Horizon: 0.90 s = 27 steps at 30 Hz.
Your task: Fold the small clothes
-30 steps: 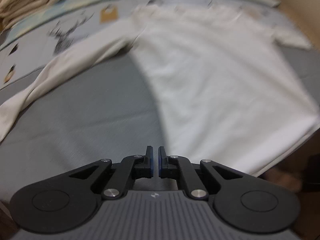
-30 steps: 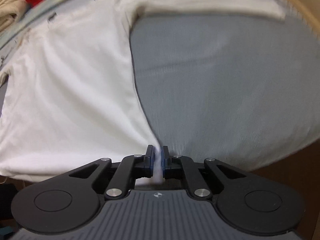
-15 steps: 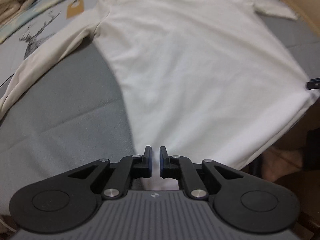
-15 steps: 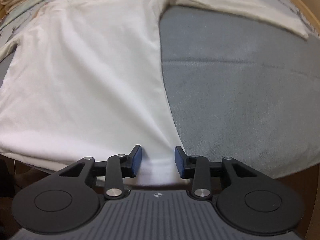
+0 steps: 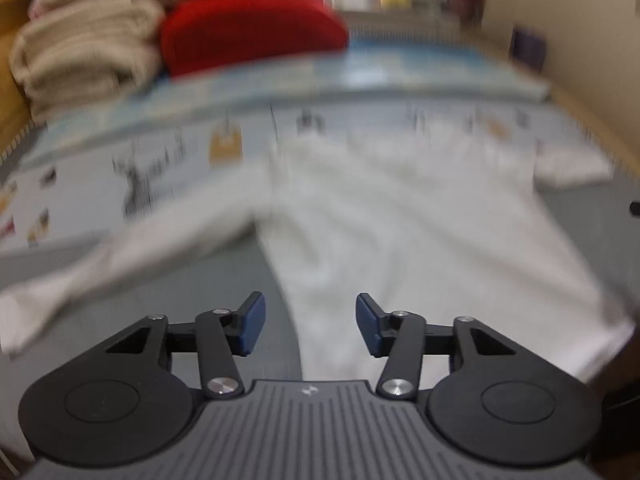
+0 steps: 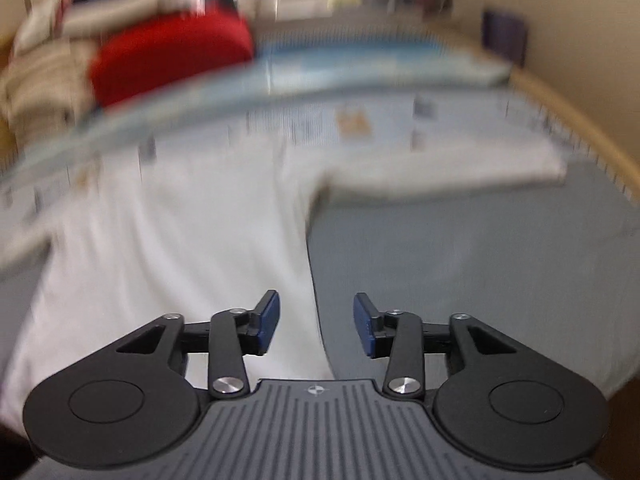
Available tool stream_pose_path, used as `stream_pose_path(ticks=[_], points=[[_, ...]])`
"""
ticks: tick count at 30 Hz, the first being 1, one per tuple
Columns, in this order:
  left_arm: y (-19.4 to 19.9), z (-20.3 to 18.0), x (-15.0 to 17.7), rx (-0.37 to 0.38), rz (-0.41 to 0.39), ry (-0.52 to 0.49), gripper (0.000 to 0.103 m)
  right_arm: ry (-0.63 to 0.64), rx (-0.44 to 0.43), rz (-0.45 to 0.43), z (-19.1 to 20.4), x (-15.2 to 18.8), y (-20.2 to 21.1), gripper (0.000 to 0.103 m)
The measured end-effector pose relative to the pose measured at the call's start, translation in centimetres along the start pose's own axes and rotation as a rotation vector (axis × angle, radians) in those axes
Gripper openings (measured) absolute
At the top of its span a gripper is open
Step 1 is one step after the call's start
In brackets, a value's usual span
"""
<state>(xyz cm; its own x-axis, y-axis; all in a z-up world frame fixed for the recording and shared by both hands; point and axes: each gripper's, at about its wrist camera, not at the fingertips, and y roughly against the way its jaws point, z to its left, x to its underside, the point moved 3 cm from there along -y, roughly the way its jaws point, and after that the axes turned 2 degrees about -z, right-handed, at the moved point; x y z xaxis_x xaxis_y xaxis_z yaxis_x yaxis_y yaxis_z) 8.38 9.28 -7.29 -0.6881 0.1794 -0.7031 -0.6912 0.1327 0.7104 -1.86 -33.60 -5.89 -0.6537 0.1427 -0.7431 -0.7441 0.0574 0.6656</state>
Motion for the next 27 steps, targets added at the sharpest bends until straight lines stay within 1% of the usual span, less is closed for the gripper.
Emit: stream_pose_path(ticks=[1, 2, 4, 6, 8, 9, 10, 11, 12, 13, 14, 16, 18, 19, 20, 21, 23, 25, 27], points=[[0.6, 0.2, -1.2, 0.001, -0.037, -0.004, 0.063, -0.006, -0.002, -0.044, 0.1, -1.0, 0.5, 0.05], [1.3, 0.5, -2.2, -0.005, -0.071, -0.008, 0.065, -0.008, -0.002, -0.085, 0.4, -2.4, 0.9, 0.05], [2.4, 1.2, -5.0, -0.007, -0.124, -0.012, 0.071, -0.003, -0.026, -0.144, 1.2, -4.9, 1.7, 0.051], [2.7, 2.4, -7.1, 0.008, -0.14, -0.024, 0.075, 0.006, -0.051, -0.191, 1.8, -7.4, 2.5, 0.054], [1.7, 4.4, -8.5, 0.014, -0.128, -0.032, 0.076, 0.033, -0.075, -0.227, 2.6, -9.9, 2.8, 0.061], [1.3, 5.4, -8.8, 0.003, -0.122, -0.038, 0.075, 0.055, -0.091, -0.241, 3.2, -11.1, 3.0, 0.064], [0.9, 6.6, -8.9, -0.024, -0.113, -0.04, 0.065, 0.075, -0.108, -0.251, 3.8, -12.1, 3.2, 0.065], [-0.3, 8.0, -8.8, -0.058, -0.1, -0.032, 0.055, 0.091, -0.122, -0.258, 4.7, -13.0, 3.1, 0.065], [-1.5, 9.3, -8.4, -0.085, -0.085, -0.016, 0.032, 0.104, -0.135, -0.264, 5.2, -13.7, 2.7, 0.066], [-2.8, 11.0, -7.7, -0.113, -0.064, 0.02, 0.015, 0.119, -0.147, -0.267, 5.7, -14.4, 2.1, 0.066], [-4.1, 12.7, -7.0, -0.135, -0.036, 0.066, 0.011, 0.138, -0.159, -0.266, 6.5, -14.9, 1.0, 0.066], [-6.3, 16.3, -5.5, -0.178, 0.062, 0.167, 0.01, 0.159, -0.168, -0.25, 7.9, -15.2, -1.0, 0.066], [-7.0, 19.8, -4.6, -0.203, 0.094, 0.275, 0.01, 0.159, -0.184, -0.228, 9.1, -15.1, -3.2, 0.065], [-7.2, 21.4, -4.0, -0.222, 0.105, 0.302, 0.011, 0.153, -0.189, -0.221, 9.9, -14.8, -3.9, 0.065], [-7.4, 22.7, -3.2, -0.252, 0.128, 0.311, 0.011, 0.141, -0.196, -0.209, 10.3, -14.3, -4.9, 0.065], [-7.8, 24.1, -2.1, -0.285, 0.172, 0.316, 0.011, 0.126, -0.203, -0.182, 10.6, -13.7, -6.0, 0.064], [-7.9, 26.4, 0.1, -0.307, 0.24, 0.346, 0.012, 0.103, -0.193, -0.102, 11.6, -13.1, -8.0, 0.063], [-7.9, 28.9, 2.1, -0.306, 0.288, 0.377, 0.014, 0.089, -0.221, -0.101, 12.3, -13.4, -8.6, 0.063], [-8.2, 30.7, 4.2, -0.326, 0.334, 0.39, 0.018, 0.128, -0.24, -0.106, 13.5, -13.7, -9.0, 0.063]])
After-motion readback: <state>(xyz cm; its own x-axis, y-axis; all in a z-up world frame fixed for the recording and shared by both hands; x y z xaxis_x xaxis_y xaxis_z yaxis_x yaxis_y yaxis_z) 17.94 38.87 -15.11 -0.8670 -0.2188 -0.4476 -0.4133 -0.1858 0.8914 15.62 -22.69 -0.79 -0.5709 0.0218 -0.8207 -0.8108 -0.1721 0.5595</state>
